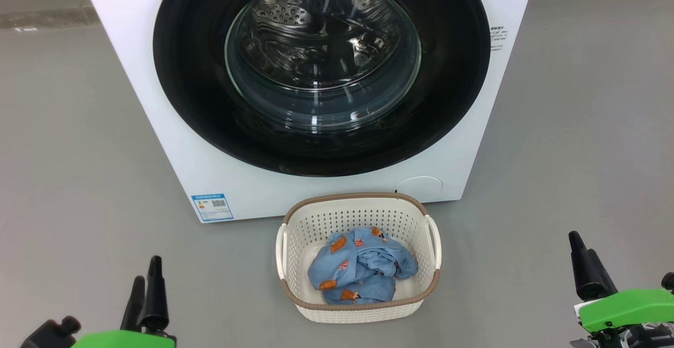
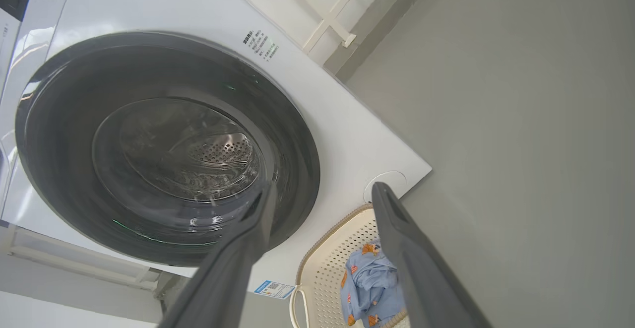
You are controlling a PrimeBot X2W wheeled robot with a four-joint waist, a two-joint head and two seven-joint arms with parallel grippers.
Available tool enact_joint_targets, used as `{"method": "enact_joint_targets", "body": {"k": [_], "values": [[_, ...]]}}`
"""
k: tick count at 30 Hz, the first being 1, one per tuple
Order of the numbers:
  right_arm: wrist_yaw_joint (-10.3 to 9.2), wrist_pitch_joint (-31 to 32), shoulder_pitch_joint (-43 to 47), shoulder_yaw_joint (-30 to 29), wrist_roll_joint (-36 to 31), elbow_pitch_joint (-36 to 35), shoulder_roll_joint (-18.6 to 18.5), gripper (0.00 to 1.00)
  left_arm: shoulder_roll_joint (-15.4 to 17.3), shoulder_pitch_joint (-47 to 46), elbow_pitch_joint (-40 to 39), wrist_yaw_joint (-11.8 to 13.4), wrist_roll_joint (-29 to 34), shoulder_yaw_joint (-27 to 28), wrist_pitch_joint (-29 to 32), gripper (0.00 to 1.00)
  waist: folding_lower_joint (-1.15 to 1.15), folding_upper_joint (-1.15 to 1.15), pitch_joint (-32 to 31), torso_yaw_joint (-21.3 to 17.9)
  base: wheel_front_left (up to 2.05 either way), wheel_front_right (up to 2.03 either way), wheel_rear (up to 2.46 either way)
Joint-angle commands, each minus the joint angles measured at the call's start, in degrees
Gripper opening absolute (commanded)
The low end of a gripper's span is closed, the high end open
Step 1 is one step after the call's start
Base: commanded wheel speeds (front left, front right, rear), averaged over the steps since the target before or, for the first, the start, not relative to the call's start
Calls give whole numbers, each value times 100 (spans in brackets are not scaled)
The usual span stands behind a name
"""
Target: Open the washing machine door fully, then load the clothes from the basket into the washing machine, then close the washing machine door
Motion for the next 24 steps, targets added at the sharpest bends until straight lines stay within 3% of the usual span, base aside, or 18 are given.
{"method": "enact_joint_targets", "body": {"k": [1, 11, 24], "values": [[17, -74, -290, 15, -274, -115, -165, 100, 115, -231, -204, 17, 277, 56, -86, 100, 0, 0, -6, 0, 0, 0, 0], [20, -185, -292, 14, -1148, -110, -202, 100, 198, -205, -238, 105, 1387, -151, -255, 100, 0, 0, -44, -10, 0, 0, 0], [24, -298, -249, 63, -2488, -219, -193, 100, 232, -152, -219, 173, 2354, -274, -474, 100, 0, 0, -91, -6, 0, 0, 0]]}}
